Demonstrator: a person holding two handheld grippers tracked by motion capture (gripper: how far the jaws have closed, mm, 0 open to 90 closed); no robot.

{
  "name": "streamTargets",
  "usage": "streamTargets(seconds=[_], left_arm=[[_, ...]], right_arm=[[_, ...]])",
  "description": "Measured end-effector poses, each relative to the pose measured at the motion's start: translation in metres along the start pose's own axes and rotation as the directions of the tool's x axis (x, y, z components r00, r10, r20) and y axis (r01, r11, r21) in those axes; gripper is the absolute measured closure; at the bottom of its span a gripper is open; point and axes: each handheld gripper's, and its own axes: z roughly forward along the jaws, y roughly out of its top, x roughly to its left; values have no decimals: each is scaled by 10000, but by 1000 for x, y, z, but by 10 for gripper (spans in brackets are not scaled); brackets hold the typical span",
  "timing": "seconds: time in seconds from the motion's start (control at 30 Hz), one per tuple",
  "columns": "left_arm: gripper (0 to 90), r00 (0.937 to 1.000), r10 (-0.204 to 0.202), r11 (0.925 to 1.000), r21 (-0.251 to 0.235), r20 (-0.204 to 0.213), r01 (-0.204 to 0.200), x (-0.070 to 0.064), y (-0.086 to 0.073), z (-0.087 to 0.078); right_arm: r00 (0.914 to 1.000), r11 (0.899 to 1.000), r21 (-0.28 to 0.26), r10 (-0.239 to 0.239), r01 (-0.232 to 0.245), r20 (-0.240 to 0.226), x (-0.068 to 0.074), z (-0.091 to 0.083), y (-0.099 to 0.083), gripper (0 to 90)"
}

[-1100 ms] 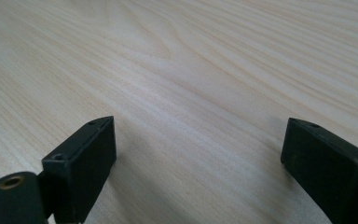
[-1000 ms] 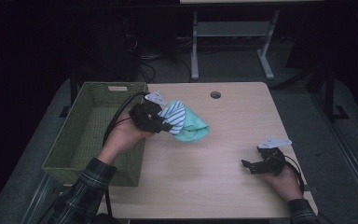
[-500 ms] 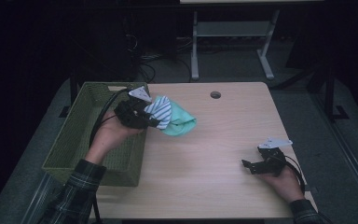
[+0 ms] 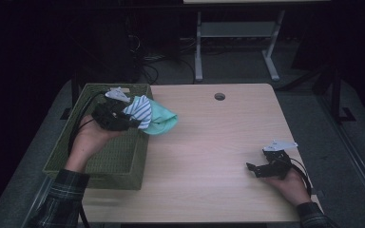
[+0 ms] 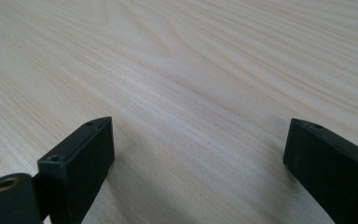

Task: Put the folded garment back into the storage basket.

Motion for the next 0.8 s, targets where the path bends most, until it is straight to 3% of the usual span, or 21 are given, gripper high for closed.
streamTargets(seconds=[0.23, 0.43, 0.8], left_arm=[[723, 9982, -385, 9992, 89, -457, 389, 15, -14, -10], [723, 9918, -807, 9964, 171, -994, 828, 27, -32, -14], [721, 9685, -1755, 9830, 218, -1768, 1821, 50, -69, -16]], right_arm=[[10000, 10000, 30, 9, -9, -19, 0, 0, 0, 71], [10000, 10000, 31, 4, -4, -36, 0, 1, 1, 64], [10000, 10000, 64, -16, 16, -49, 0, 1, 1, 57]])
